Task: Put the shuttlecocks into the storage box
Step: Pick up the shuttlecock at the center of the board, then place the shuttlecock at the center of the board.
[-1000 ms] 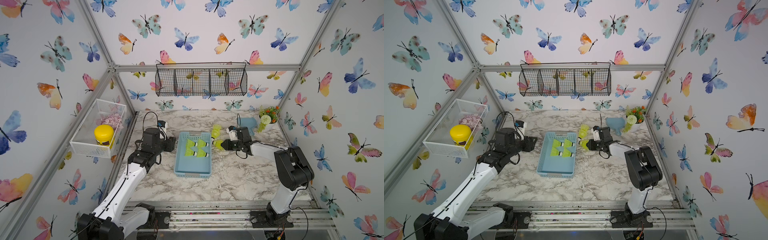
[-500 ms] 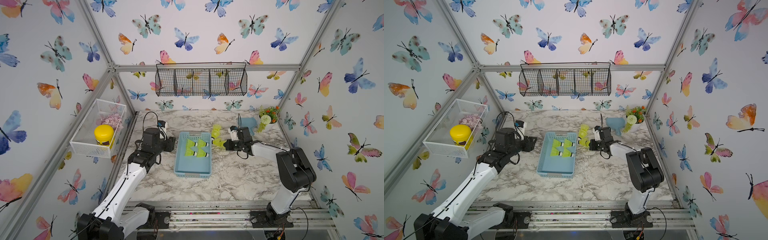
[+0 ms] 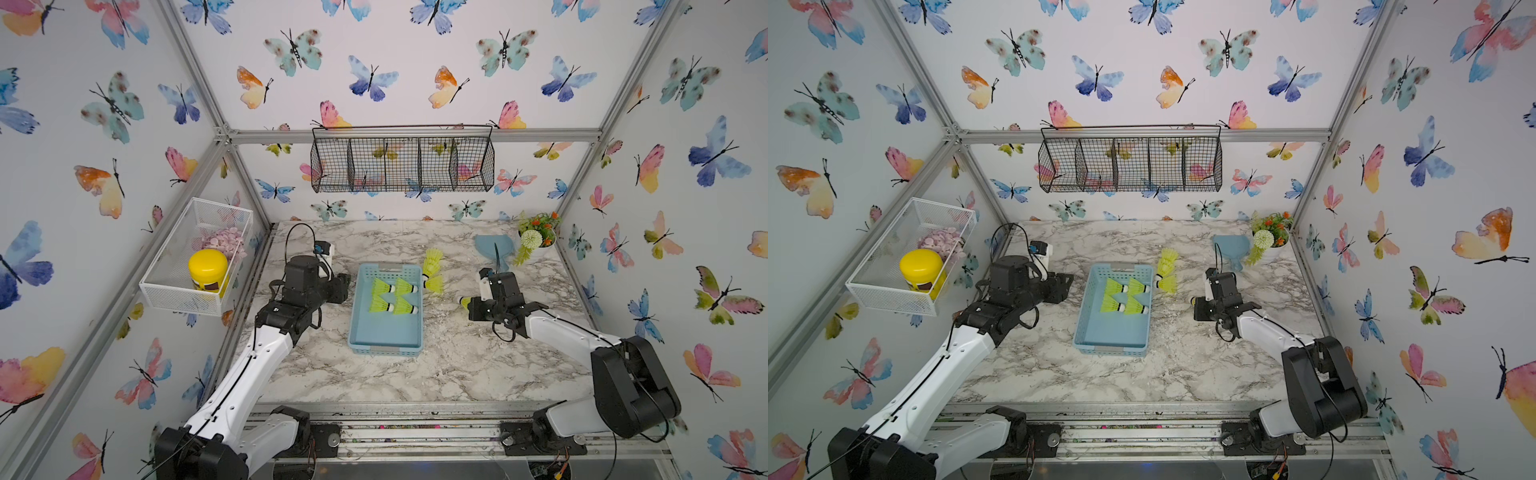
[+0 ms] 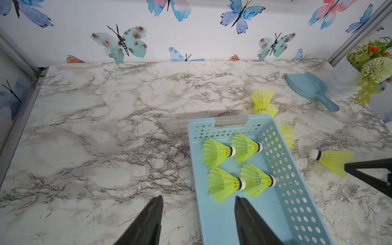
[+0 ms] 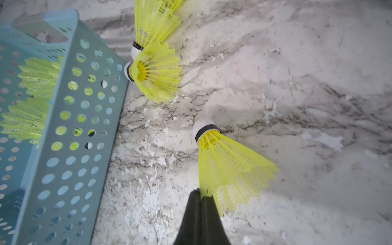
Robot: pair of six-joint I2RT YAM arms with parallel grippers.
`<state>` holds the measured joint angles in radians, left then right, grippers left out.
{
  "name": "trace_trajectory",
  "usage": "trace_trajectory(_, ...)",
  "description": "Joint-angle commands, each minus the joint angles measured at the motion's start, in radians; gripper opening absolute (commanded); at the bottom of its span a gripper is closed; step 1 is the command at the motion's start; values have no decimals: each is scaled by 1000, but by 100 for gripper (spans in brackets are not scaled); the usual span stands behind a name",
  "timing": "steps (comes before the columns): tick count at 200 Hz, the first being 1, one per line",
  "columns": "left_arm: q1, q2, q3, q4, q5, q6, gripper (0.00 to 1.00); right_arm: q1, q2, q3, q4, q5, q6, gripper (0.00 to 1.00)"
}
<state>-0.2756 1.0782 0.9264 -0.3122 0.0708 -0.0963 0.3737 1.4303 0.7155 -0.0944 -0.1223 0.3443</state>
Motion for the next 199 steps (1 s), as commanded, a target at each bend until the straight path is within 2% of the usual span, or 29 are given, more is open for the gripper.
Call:
trace_trajectory(1,6,-20,1,-6,-4,9,59,-2,-60,-61,-18,18,32,7)
trace_trajectory(27,7,-17,3,-8,-2,10,59,-1,-87,-109,8,-43,41,10)
trace_trajectory(65,8,-15,3,-8,4,10,59,14,-23,-104,68,-160,24,17)
trace_trajectory(93,7,-14,2,-8,9,9,59,36,19,-73,108,-228,21,29)
trace_trajectory(131,9,-12,3,-9,10,10,59,61,89,-24,164,-343,-3,38)
trace_trajectory(165,9,-9,4,-10,16,9,59,84,168,45,184,-421,-13,40)
trace_trajectory(199,10,-8,4,-8,21,9,59,97,181,80,220,-499,-11,42)
